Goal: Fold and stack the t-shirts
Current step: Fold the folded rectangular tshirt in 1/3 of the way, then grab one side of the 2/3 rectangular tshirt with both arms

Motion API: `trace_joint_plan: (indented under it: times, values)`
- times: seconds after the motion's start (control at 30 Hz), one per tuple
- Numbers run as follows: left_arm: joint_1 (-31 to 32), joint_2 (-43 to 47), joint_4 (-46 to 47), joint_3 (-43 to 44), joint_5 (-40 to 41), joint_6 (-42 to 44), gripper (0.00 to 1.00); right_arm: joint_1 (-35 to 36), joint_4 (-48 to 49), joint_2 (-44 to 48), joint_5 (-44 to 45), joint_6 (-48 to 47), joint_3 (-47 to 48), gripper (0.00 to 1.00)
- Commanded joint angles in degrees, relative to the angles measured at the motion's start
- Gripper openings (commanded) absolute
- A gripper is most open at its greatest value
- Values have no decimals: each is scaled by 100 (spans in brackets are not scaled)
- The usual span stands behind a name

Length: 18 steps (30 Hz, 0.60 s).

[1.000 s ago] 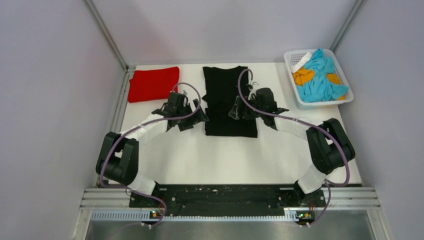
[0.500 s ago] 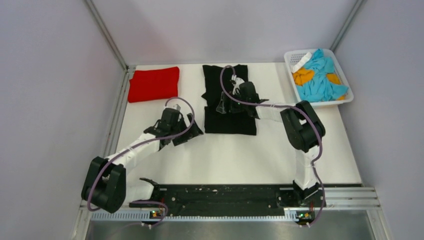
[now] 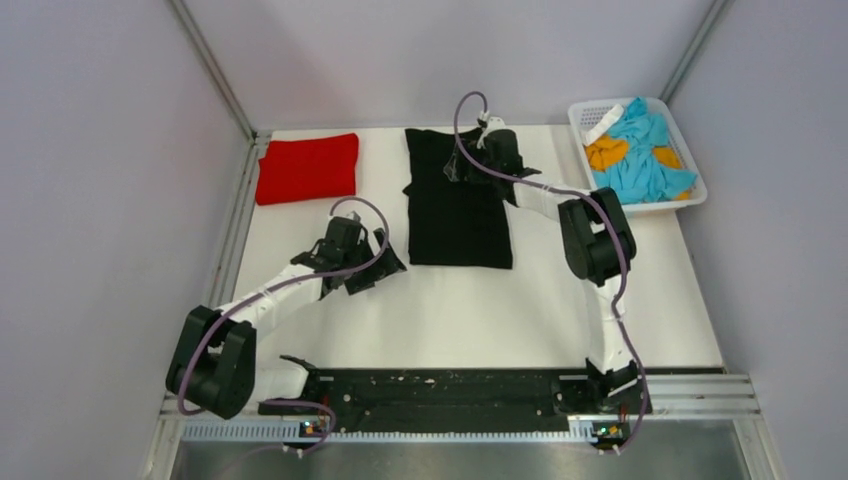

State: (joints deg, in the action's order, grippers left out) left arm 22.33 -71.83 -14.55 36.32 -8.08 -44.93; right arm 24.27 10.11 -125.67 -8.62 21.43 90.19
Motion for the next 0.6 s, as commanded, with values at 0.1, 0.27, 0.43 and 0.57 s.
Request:
trace_joint_plan:
  times: [0.1, 0.27, 0.43, 0.57]
  values:
    - [-4, -1059, 497, 1045, -93, -249, 99, -76, 368, 1654, 396, 162, -1721, 87]
    - [-1, -1817, 690, 1521, -182, -334, 99, -190, 243, 2981, 982, 581, -3454, 90]
    - [-4, -2380, 570, 1681, -95, -371, 88, -291, 143, 3629, 885, 930, -4272, 90]
    - [14, -2649, 731, 1524, -441, -405, 67, -299, 77, 3775, 738, 1035, -4546, 89]
